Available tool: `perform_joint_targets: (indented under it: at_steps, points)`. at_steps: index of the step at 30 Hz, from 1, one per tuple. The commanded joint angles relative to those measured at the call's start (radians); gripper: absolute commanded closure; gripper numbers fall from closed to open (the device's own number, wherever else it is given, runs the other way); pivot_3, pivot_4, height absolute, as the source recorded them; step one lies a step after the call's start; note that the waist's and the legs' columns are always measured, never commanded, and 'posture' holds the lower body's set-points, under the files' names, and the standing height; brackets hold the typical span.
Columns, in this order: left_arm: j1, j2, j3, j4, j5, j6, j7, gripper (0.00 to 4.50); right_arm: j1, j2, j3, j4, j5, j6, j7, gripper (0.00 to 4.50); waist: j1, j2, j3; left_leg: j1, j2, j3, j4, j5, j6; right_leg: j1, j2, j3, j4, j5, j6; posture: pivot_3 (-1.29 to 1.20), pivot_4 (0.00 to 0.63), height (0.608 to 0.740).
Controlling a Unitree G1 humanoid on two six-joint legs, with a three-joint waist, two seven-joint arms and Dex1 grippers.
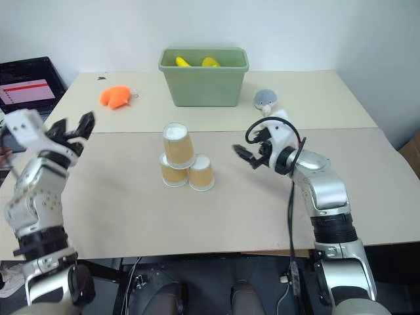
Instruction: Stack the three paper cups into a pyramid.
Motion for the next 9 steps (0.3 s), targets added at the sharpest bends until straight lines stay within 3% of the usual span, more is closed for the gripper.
perform_joint_targets:
  at_steps: [1, 9]
  points:
    - [0.071, -0.030, 0.002, -0.065, 0.046, -0.091, 0.089, 0.05, 0.014, 0.052, -0.036, 0.024, -0.056, -0.018, -0.140, 0.00, 0.003, 0.000, 0.000, 0.000, 0.000, 0.000, 0.000, 0.000, 0.000, 0.000, 0.000, 0.000, 0.000, 0.000, 0.000, 0.00, 0.150, 0.732]
    - [0.157, -0.058, -0.010, 0.005, 0.055, -0.190, 0.122, 0.05, 0.067, 0.152, -0.054, 0.084, -0.110, -0.065, -0.293, 0.00, 0.006, -0.001, -0.001, 0.001, 0.000, 0.001, 0.000, 0.000, 0.000, 0.001, 0.000, 0.000, 0.000, 0.000, 0.000, 0.00, 0.150, 0.732]
